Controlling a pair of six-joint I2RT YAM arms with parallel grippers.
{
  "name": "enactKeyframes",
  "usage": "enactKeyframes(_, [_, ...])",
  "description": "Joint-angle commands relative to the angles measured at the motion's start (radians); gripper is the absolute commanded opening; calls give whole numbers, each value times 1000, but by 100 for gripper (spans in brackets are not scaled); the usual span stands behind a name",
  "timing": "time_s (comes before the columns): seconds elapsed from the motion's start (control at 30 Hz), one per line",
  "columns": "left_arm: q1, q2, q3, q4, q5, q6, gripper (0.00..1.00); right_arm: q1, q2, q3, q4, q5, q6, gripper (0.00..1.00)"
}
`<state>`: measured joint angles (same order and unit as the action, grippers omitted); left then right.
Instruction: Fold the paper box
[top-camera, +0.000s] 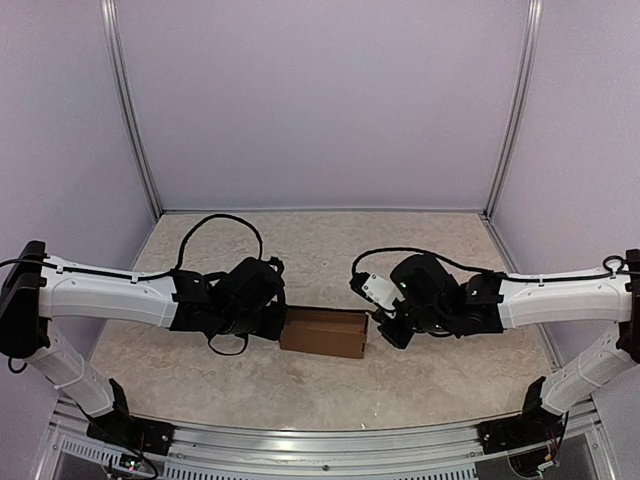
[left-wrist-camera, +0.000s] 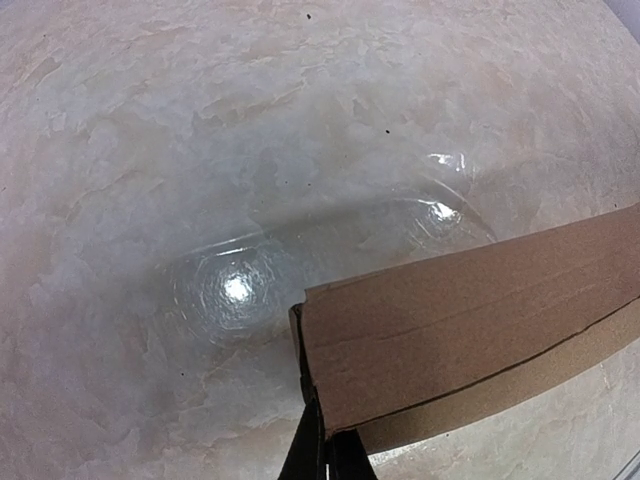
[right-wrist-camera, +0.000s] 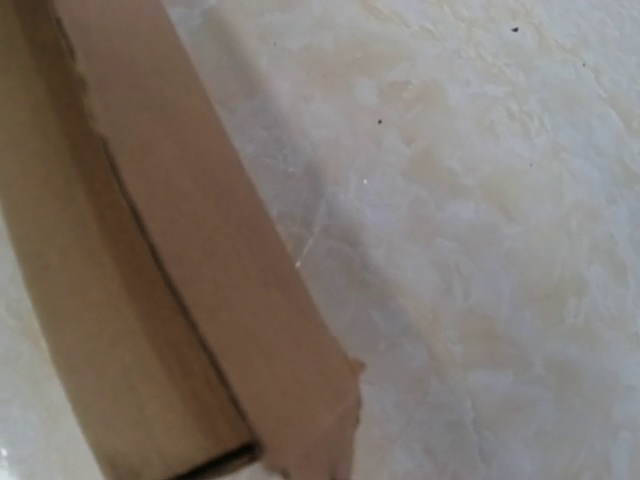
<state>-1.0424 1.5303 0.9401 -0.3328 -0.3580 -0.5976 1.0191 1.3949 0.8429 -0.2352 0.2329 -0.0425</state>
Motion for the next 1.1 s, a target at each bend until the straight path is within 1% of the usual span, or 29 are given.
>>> enactKeyframes(0.0, [-7,51,-14,-155,24,-14,0,13,-7,37,-5,-15,88,0])
enactKeyframes(0.37, [-14,69,14,-183,-21,-28,0,14,15,100,-19,-116,331,0])
enactKeyframes(0.6, [-28,86,37,-200,-55,-31,0,3,35,111,-13,-139,479,0])
enactKeyframes(0.8, [-38,106,54,-209,-78,-28,0,-32,36,72,30,-216,576,0])
enactKeyframes(1.07, [-47,120,75,-212,-84,-17,0,-72,15,-6,76,-230,660,0])
